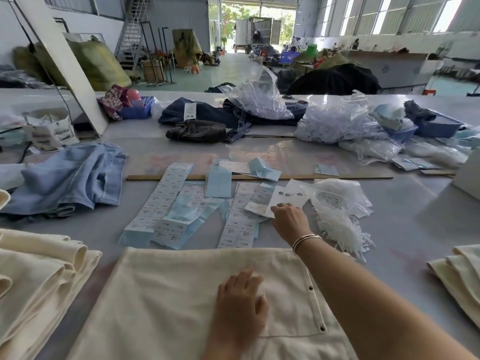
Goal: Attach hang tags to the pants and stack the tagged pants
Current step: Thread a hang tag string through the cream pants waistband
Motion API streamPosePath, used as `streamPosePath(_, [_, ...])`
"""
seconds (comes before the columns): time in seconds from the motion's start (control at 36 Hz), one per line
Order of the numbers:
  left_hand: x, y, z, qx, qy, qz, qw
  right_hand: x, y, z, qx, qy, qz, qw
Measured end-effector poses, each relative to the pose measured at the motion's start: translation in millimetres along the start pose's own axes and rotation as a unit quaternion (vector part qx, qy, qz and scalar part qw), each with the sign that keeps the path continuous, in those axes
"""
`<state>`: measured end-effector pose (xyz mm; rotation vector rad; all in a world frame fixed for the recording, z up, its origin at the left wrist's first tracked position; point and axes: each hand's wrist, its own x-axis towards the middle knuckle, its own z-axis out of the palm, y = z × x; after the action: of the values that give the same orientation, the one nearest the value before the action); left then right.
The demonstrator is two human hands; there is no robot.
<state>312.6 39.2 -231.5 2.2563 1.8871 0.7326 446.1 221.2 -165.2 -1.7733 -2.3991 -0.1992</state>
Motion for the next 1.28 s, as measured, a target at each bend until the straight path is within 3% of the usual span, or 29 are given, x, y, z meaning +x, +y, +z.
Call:
streamPosePath(0.11, [1, 1, 2, -0.008, 0.007, 0.0, 1.0, 8, 10, 7, -0.052, -0.008, -0.006, 0.999])
streamPosePath(0.33, [0, 5, -2, -0.013, 0.017, -0.006, 1.0, 12, 28, 9, -0.041, -0.042, -0.037, 0.998])
streamPosePath(0.47, [0, 6, -3, -0.022, 0.017, -0.014, 1.0, 12, 26, 5, 0.018, -0.004, 0.028, 0.999])
streamPosePath(0.56, [2, 4, -7, -0.033, 0.006, -0.035, 0.999, 8, 23, 0, 0.09, 0.059, 0.081, 0.991])
streamPosePath(0.64, [7, -3, -8, -0.161, 0.024, -0.083, 0.983, -2, 7, -18, 0.168, 0.154, 0.091, 0.969])
streamPosePath(0.69, [12, -3, -20, -0.327, 0.03, -0.178, 0.928, -16, -12, -31, 0.186, 0.184, 0.012, 0.965])
streamPosePath(0.72, [15, -2, -28, -0.43, 0.034, -0.234, 0.871, -25, -23, -36, 0.182, 0.191, -0.045, 0.963])
streamPosePath(0.78, [24, -2, -41, -0.63, 0.037, -0.312, 0.71, -49, -43, -40, 0.151, 0.203, -0.156, 0.955])
streamPosePath(0.81, [28, -6, -44, -0.69, 0.041, -0.325, 0.645, -63, -51, -39, 0.131, 0.201, -0.21, 0.948])
streamPosePath(0.86, [33, -14, -52, -0.702, 0.041, -0.337, 0.626, -87, -64, -32, 0.11, 0.172, -0.308, 0.929])
streamPosePath(0.94, [37, -28, -56, -0.648, 0.028, -0.378, 0.66, -111, -72, -21, 0.109, 0.115, -0.382, 0.91])
streamPosePath(1.0, [41, -38, -53, -0.582, 0.051, -0.412, 0.7, -111, -72, -17, 0.168, 0.115, -0.368, 0.907])
streamPosePath(1.03, [44, -42, -52, -0.548, 0.061, -0.417, 0.722, -106, -71, -18, 0.224, 0.123, -0.332, 0.908])
streamPosePath(1.11, [50, -46, -53, -0.411, 0.036, -0.365, 0.835, -78, -62, -19, 0.38, 0.12, -0.119, 0.909])
streamPosePath(1.17, [48, -45, -50, -0.344, -0.005, -0.308, 0.887, -57, -52, -11, 0.345, 0.066, -0.022, 0.936])
streamPosePath(1.28, [38, -48, -29, -0.188, 0.064, -0.211, 0.957, -31, -39, 15, 0.227, -0.079, -0.025, 0.97])
